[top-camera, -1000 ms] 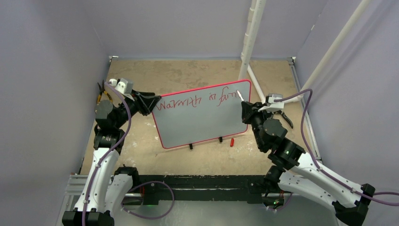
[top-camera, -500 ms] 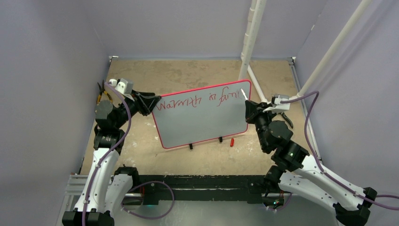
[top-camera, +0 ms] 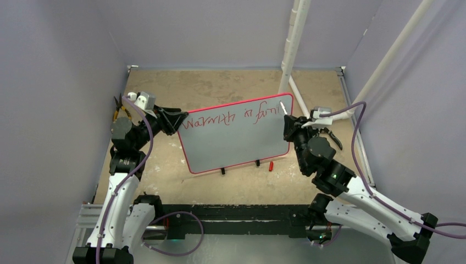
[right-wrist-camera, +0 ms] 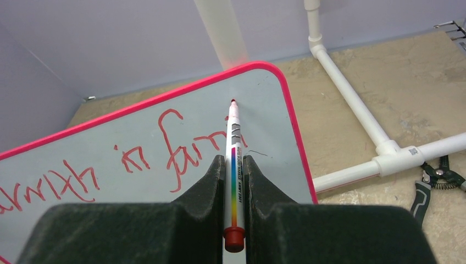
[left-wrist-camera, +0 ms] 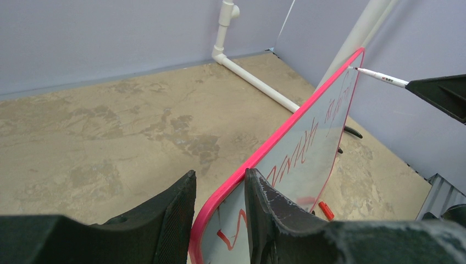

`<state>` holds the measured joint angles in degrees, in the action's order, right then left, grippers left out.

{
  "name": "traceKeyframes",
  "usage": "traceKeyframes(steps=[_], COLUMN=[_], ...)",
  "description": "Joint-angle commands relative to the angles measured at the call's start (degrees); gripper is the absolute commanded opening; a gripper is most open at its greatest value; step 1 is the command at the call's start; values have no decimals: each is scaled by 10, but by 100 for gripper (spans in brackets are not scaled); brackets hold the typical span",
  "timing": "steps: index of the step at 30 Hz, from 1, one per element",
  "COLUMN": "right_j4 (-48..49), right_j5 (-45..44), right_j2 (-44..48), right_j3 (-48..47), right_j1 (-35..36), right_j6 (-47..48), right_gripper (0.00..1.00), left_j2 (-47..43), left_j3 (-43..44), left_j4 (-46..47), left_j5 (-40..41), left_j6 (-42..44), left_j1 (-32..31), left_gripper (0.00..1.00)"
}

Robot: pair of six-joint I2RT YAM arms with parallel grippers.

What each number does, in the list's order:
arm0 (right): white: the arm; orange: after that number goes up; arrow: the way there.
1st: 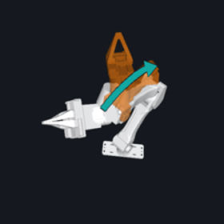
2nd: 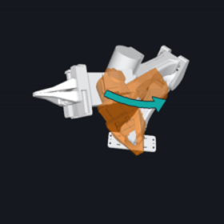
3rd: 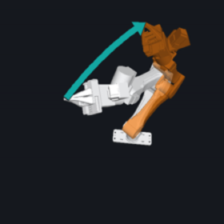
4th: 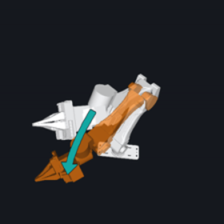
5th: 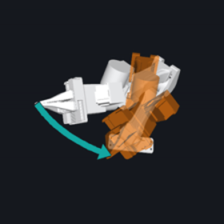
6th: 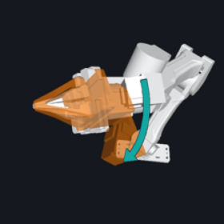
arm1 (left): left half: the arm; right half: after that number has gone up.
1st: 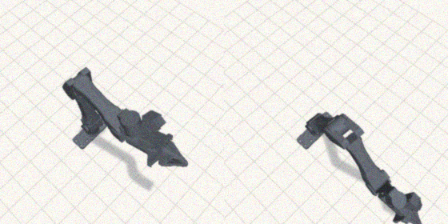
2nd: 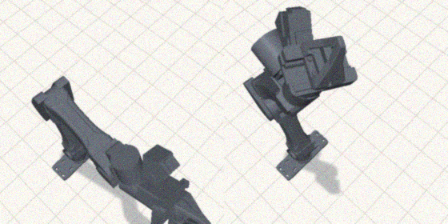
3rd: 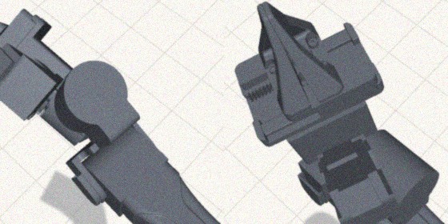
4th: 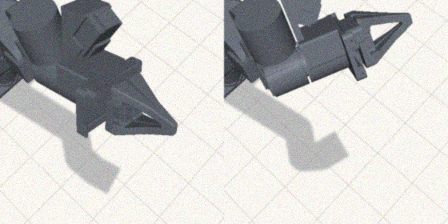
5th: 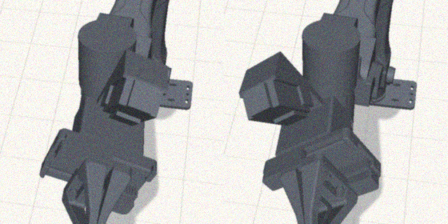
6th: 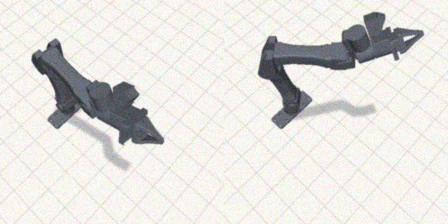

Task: Write a sentence on the whiteboard

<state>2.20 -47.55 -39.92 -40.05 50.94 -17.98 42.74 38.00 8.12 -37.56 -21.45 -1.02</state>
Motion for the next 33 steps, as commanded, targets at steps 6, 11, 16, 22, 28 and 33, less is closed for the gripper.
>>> traceKeyframes(steps=[6,11,16,22,28,33], right_j4=[-52,-92,-126,-149,-115,-70], right_j5=[-12,-5,5,2,-7,-12], right_j2=[8,14,22,28,48,41], right_j3=[-10,-4,2,0,-12,-13], right_j1=[-2,-2,-2,-2,-2,-2], right_j6=[-52,-86,-117,-137,-102,-63], right_gripper=[0,0,0,0,0,0], left_j2=[-6,-5,-5,-4,-5,-4], left_j3=[-5,-5,-5,-6,-6,-5], left_j4=[6,7,8,10,9,9], left_j5=[-22,-22,-23,-23,-23,-23], left_j6=[-1,-3,-3,-4,-4,-3], left_j1=[0,0,0,0,0,0], left_gripper=[36,36,36,36,36,36])
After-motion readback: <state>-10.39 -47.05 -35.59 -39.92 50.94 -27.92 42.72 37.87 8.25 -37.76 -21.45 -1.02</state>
